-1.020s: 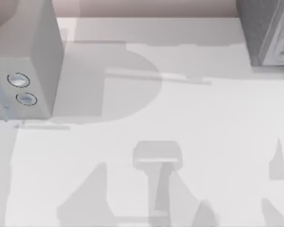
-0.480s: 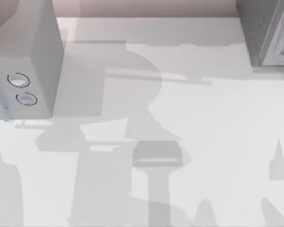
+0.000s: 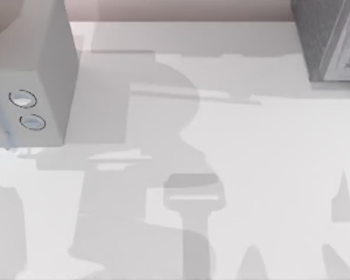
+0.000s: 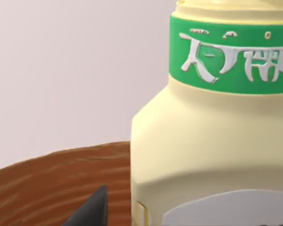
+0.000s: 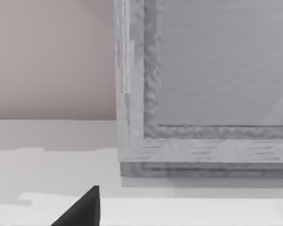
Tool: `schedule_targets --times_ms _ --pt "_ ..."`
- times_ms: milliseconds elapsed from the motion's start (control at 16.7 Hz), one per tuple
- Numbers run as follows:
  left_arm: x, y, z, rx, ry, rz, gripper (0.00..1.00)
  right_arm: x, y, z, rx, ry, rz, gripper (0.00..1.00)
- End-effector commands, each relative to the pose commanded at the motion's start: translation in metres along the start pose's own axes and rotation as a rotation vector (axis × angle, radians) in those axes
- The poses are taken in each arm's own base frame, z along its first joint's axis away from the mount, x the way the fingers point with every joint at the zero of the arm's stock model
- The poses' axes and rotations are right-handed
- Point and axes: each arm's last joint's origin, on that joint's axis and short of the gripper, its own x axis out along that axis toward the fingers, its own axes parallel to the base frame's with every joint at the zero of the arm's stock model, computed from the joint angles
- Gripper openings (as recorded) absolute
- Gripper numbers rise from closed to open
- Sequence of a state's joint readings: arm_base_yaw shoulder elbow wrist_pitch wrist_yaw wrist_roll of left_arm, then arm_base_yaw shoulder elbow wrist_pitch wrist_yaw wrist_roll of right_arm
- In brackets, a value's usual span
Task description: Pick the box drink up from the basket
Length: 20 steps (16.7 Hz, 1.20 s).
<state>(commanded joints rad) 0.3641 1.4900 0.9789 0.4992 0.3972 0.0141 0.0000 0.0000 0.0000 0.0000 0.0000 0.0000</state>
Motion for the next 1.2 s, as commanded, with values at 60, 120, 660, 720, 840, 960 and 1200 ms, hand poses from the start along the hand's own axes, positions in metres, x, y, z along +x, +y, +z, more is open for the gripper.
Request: schedule_targets --times_ms 60,120,660,720,840,960,1200 --pt "-0.002 -0.002 0.007 0.011 -0.021 -0.001 1.00 0.000 0.000 0.000 0.000 0.000 0.000 1.00" --pt "-0.001 -0.002 0.006 0.010 -0.018 -0.001 1.00 0.000 0.000 0.000 0.000 0.000 0.000 1.00" --pt "0.041 0.001 0.001 0.000 0.000 0.000 1.00 0.000 0.000 0.000 0.000 0.000 0.000 1.00" --pt "0.045 0.000 0.000 0.000 0.000 0.000 1.00 0.000 0.000 0.000 0.000 0.000 0.000 1.00" --pt "0.050 0.000 0.000 0.000 0.000 0.000 1.00 0.000 0.000 0.000 0.000 0.000 0.000 1.00" --pt "0.050 0.000 0.000 0.000 0.000 0.000 1.00 0.000 0.000 0.000 0.000 0.000 0.000 1.00" --pt "0.050 0.000 0.000 0.000 0.000 0.000 0.85 0.000 0.000 0.000 0.000 0.000 0.000 1.00"
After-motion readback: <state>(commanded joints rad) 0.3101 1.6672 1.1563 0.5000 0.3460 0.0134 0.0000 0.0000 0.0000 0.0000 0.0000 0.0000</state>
